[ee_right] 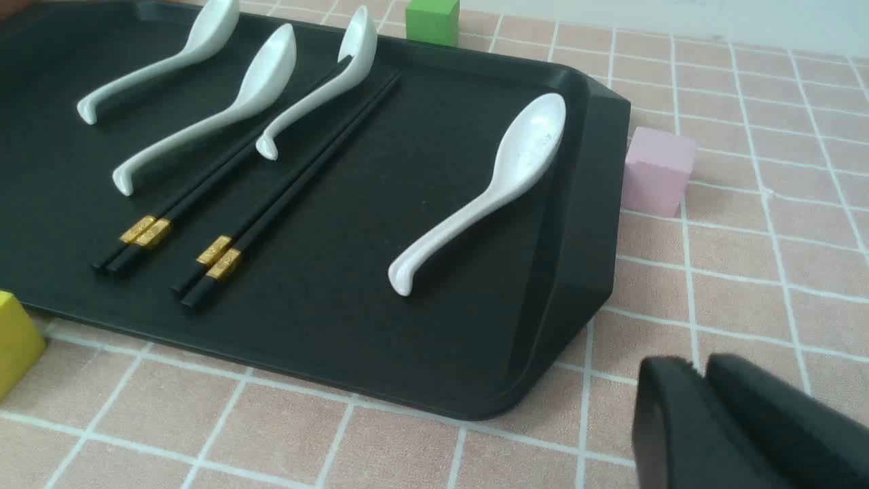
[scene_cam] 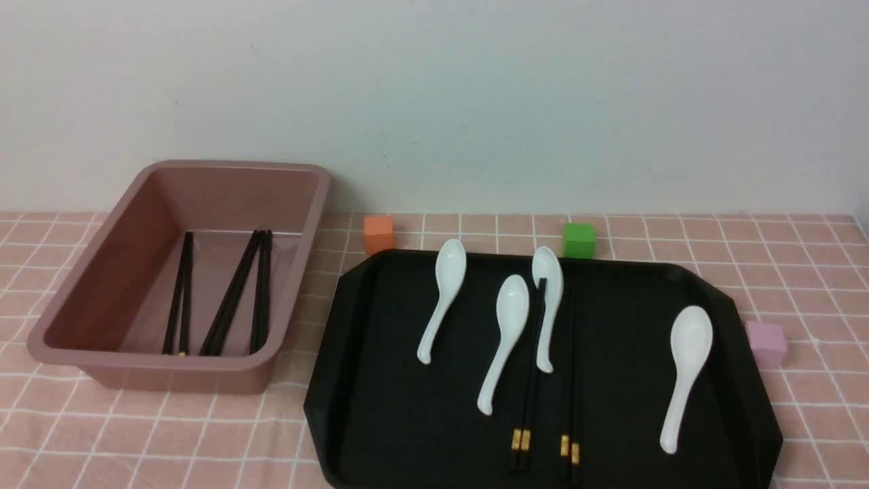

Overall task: On pink tablecloth take chopsticks from black tray and put them in box.
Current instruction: 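Move the gripper over the chopsticks on the black tray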

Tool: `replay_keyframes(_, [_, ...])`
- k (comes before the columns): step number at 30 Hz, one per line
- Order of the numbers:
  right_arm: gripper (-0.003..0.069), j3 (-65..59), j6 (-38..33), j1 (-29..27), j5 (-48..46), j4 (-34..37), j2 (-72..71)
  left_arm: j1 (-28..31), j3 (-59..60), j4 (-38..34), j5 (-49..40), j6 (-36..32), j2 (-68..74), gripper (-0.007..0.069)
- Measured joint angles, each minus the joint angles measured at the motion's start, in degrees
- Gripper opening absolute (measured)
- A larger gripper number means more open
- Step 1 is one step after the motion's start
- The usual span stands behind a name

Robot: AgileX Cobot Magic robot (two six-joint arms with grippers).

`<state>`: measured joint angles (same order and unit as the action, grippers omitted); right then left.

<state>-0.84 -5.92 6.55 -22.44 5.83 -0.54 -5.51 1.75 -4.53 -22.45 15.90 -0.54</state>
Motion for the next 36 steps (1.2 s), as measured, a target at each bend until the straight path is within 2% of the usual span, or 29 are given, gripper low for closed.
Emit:
replay_keyframes(30, [0.0127,0.0,0.1,0.0,0.4,0.4,0.0,0.0,0.0,0.0,0.0,0.0,0.0,0.0237])
replay_keyframes(32, [0.0128,-0.1,0.7,0.0,0.9,1.8,0.0,0.0,0.0,0.0,0.0,0.0,0.0,0.0237])
replay_keyframes(36, [0.0135,-0.6,5.9,0.0,4.2,12.9,0.0,0.0,0.0,0.0,0.0,0.0,0.0,0.0237])
